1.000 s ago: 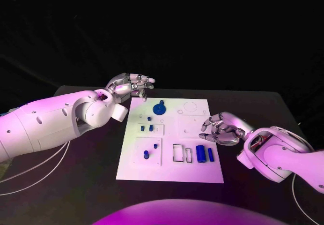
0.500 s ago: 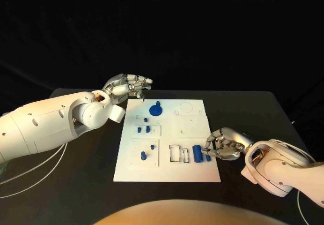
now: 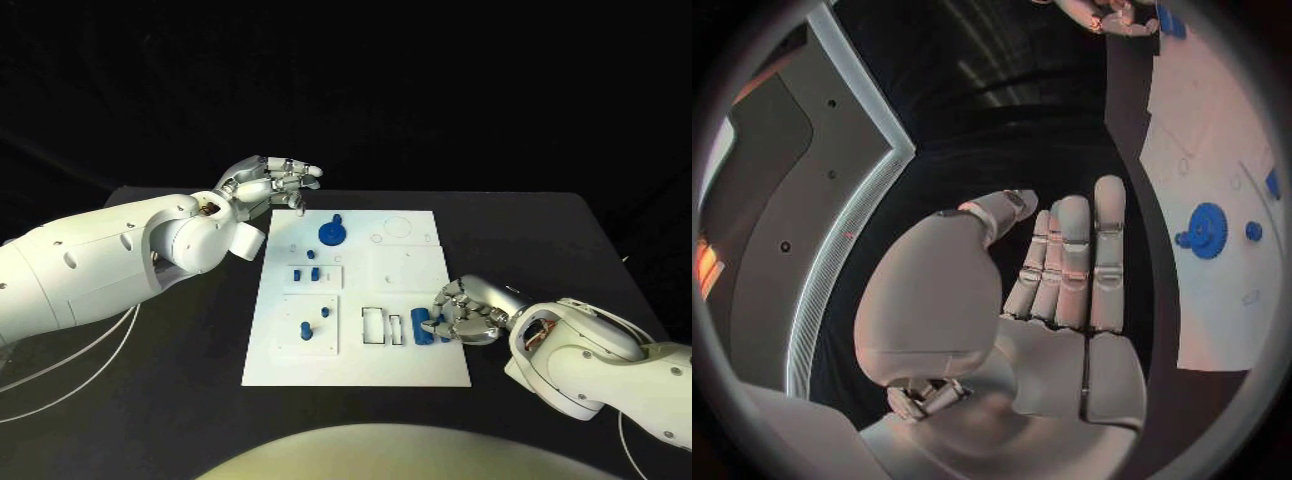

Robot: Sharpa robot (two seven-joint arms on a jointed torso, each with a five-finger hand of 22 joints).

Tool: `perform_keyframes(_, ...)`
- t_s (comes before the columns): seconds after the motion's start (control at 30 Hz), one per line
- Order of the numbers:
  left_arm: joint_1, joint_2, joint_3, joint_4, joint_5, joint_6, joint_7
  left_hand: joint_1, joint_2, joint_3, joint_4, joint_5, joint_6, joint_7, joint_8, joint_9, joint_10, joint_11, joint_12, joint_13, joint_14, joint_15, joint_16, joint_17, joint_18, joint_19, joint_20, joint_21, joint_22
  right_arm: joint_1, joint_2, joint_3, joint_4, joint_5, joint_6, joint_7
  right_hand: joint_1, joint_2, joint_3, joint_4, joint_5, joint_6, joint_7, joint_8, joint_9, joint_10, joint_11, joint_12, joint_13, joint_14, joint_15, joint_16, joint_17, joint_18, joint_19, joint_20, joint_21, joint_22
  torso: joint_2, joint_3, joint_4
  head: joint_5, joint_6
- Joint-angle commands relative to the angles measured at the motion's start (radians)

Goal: Assemble the parts on the task board

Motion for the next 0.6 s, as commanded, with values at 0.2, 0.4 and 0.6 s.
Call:
perform_keyframes(0.2, 0.000, 0.001, 0.000, 0.004, -0.002, 0.014, 0.005, -0.004, 0.005, -0.004, 0.001, -0.002, -0.007, 0.000, 0.003, 0.000, -0.006, -0.003, 0.005, -0.001, -0.006, -0.002, 0.004, -0.001, 0.015, 0.001, 0.004, -0.006, -0.001, -0.008, 0.024, -0.001, -0.020, -0.069, 0.039, -0.047, -0.010, -0.001, -0.005, 0.016, -0.005, -0.005, -0.002, 0.007, 0.004, 0.001, -0.001, 0.002, 0.002, 0.075, -0.006, 0.006, 0.115, -0.006, 0.005, -0.001, 0.001, 0.001, -0.001, -0.0009, 0.0002, 0.002, -0.007)
perform_keyframes(0.4, 0.000, -0.001, 0.000, 0.004, -0.002, 0.013, 0.003, -0.004, 0.006, -0.006, 0.002, -0.002, -0.007, -0.001, 0.005, 0.000, -0.009, -0.003, 0.007, -0.002, -0.007, -0.001, 0.005, -0.002, 0.015, 0.002, 0.004, -0.008, -0.003, -0.021, 0.044, -0.001, -0.038, -0.087, 0.055, -0.066, -0.010, 0.002, -0.014, 0.031, -0.004, -0.005, -0.003, 0.009, 0.007, -0.004, -0.001, -0.003, 0.000, 0.073, -0.006, 0.004, 0.109, -0.004, 0.003, -0.001, -0.005, -0.002, -0.002, -0.0004, 0.0004, 0.005, -0.011)
perform_keyframes(0.6, 0.000, -0.003, 0.000, 0.005, -0.002, 0.013, 0.001, -0.005, 0.006, -0.006, 0.002, -0.002, -0.008, 0.000, 0.005, 0.000, -0.009, -0.003, 0.007, -0.002, -0.008, -0.001, 0.005, -0.002, 0.015, 0.001, 0.004, -0.009, -0.003, -0.033, 0.064, -0.001, -0.056, -0.102, 0.063, -0.083, -0.010, 0.003, -0.017, 0.036, -0.004, -0.006, -0.003, 0.010, 0.008, -0.005, -0.002, -0.005, 0.000, 0.073, -0.006, 0.005, 0.110, -0.004, 0.003, -0.001, -0.006, -0.002, -0.001, -0.0010, -0.0005, 0.008, -0.011)
